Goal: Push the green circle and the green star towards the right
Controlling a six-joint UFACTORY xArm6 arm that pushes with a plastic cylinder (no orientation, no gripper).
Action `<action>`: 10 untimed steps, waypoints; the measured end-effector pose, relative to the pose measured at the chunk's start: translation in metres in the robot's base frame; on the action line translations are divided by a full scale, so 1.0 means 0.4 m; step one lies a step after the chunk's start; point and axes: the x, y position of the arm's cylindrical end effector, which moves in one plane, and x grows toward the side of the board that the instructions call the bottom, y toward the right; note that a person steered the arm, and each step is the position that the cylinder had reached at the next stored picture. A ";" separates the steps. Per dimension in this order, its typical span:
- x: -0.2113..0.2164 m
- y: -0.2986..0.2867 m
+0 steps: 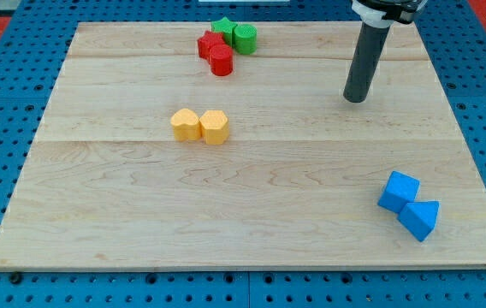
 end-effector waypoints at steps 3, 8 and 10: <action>-0.045 -0.603; -0.395 -0.696; -0.406 -0.450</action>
